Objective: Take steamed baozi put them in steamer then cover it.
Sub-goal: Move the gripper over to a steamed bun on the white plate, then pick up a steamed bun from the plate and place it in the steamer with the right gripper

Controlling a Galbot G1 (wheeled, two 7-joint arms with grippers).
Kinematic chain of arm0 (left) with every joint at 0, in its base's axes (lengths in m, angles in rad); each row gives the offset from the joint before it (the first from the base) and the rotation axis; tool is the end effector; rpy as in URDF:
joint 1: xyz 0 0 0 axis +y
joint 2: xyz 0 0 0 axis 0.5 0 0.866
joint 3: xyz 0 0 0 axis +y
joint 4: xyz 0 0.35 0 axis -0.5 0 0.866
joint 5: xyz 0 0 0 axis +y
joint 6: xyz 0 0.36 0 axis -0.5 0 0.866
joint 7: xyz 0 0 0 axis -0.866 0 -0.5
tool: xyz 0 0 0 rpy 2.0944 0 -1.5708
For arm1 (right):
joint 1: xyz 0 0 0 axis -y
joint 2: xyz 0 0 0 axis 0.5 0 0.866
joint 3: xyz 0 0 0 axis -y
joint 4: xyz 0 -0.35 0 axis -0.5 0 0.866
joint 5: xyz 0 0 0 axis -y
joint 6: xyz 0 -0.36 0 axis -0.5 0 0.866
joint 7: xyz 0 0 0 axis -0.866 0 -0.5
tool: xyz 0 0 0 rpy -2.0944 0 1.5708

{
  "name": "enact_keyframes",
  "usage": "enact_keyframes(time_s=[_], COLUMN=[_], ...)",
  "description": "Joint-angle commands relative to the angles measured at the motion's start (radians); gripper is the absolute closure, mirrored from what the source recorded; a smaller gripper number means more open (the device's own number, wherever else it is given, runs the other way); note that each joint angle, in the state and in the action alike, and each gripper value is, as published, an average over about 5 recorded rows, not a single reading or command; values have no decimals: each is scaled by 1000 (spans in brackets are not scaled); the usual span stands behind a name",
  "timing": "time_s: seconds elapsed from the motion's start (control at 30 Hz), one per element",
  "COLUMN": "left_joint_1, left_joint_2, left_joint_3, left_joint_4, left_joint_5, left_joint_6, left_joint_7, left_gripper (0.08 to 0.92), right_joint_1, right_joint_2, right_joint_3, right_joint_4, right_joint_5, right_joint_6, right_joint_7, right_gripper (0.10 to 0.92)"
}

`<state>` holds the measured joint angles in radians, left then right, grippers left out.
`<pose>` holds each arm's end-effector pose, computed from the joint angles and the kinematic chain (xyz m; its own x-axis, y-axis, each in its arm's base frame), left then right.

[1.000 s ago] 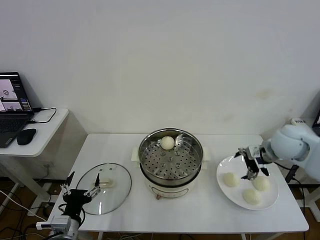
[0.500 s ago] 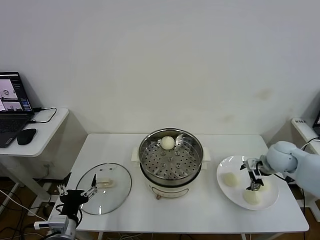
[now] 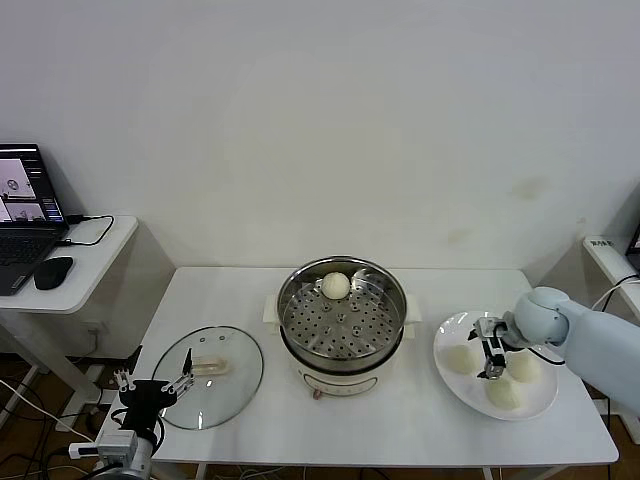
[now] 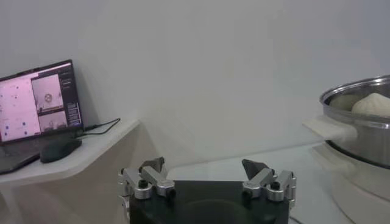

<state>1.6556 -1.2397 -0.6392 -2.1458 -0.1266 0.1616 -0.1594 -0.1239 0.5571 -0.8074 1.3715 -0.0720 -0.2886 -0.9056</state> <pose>0.1694 0.0831 -0.2819 -0.9831 -0.1050 0.1500 -0.0676 0.9694 0.2360 0.4603 -0.1763 -0.2430 -0.2447 -0.0790 0.9664 -0.9693 -0.0066 -0.2460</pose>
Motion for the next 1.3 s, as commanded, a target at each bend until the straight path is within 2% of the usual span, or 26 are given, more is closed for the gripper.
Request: enact_keyframes(time_s=[0.03, 0.23, 0.63, 0.9, 1.1, 1.3], left_joint_1=[0, 0, -3, -2, -3, -12], left_joint_2=[-1, -4, -6, -8, -6, 0], left_joint_3=[0, 2, 5, 10, 13, 19], left_joint_4=[0, -2, -2, -8, -13, -16], left_joint_5=[1, 1, 1, 2, 3, 2], left_joint_6=[0, 0, 0, -1, 0, 3], left_joint_7=[0, 0, -2, -3, -3, -2], left_gripper=[177, 177, 177, 177, 177, 177], right_joint_1=[-20, -23, -18, -16, 34, 267], right_joint_2=[29, 40, 34, 25, -21, -104], right_joint_3=[17, 20, 37, 47, 46, -26], right_joint_4=[-25, -33, -36, -36, 10, 129], right_joint_5=[-3, -5, -9, -8, 18, 152], right_joint_6=[2, -3, 7, 10, 7, -22], right_joint_7=[4, 0, -27, -31, -43, -59], right_gripper=[226, 275, 455, 536, 545, 535])
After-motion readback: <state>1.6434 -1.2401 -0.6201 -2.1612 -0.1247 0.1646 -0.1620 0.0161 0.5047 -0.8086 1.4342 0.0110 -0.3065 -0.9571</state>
